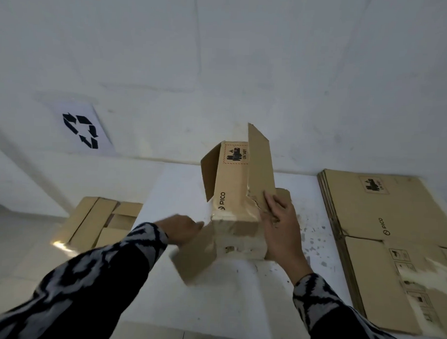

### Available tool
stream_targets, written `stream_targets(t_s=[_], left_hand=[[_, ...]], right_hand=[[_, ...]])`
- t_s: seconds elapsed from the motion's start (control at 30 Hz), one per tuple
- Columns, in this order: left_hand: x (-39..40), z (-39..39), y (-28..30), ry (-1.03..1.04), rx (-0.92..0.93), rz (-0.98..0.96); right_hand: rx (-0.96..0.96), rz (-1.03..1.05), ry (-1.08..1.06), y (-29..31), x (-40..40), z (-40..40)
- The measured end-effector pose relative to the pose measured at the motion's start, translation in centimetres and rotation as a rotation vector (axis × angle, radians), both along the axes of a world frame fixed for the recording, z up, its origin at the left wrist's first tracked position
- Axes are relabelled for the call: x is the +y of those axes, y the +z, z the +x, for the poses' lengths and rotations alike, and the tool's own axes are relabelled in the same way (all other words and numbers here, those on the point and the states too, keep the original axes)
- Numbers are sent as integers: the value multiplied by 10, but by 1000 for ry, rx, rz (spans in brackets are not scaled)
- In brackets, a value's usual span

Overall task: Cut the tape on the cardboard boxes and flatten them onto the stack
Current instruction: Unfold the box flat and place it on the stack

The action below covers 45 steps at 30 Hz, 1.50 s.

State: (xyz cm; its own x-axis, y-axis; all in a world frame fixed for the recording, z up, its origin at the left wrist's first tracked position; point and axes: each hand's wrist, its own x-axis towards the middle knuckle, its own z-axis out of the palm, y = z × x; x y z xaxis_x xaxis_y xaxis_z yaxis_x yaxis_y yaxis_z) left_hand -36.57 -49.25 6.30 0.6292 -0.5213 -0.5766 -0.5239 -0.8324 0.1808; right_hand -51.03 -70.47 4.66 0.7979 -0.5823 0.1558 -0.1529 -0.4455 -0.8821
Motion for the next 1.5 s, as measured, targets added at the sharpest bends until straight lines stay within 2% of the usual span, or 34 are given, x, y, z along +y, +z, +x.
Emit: stream_targets(t_s=[0.03,0.07,0.2,0.33,0.47,0.53,0.73,0.8,0.9,0.97,1.0,1.03,1.1,1.17,1.23,1.3,1.37,1.43,1.5], left_hand=[[-1,-11,-3,118,243,-144],[-5,-22,-4,231,379,-288],[-23,-48,-18,717,465,-576],[-26,-47,-20,1016,716,-731],[-30,-40,-23,1227,878,-694],[-32,-42,-21,1247,874,-667],[-37,-28,-47,1257,1010,-785],[-37,-26,-44,1293,981,-831],[-35,-28,-31,1413,969,-1061],[-30,-30,-27,1555,792,-1274],[-28,-33,-19,1559,611,-1350],[-26,-39,-8,1472,433,-1409],[-24,-50,16,1084,147,-1448],[-27,-57,31,659,21,-1316],[-32,-55,30,433,-22,-1164],[-36,-48,23,377,-109,-1115],[-41,-38,18,397,-174,-1067],[-45,-30,18,482,-93,-953],[-45,-22,23,568,76,-786]], right_hand=[[-2,13,0,0,1,0],[-5,21,-3,0,2,1],[6,3,-15,0,5,-1],[39,-35,-21,0,6,-3],[53,-67,-14,-1,9,-3],[52,-69,-12,0,10,-3],[55,-56,-3,1,10,-3],[55,-61,-6,2,10,-3],[68,-96,-10,3,8,-4],[82,-155,1,0,8,-5],[87,-192,6,-1,9,-5],[87,-222,7,-2,10,-6],[73,-252,-5,-3,13,-4],[70,-286,-28,-1,17,-1],[84,-287,-16,1,18,1],[86,-274,22,2,18,0],[40,-165,5,4,16,2],[13,6,-69,10,12,4],[31,133,-128,17,3,7]])
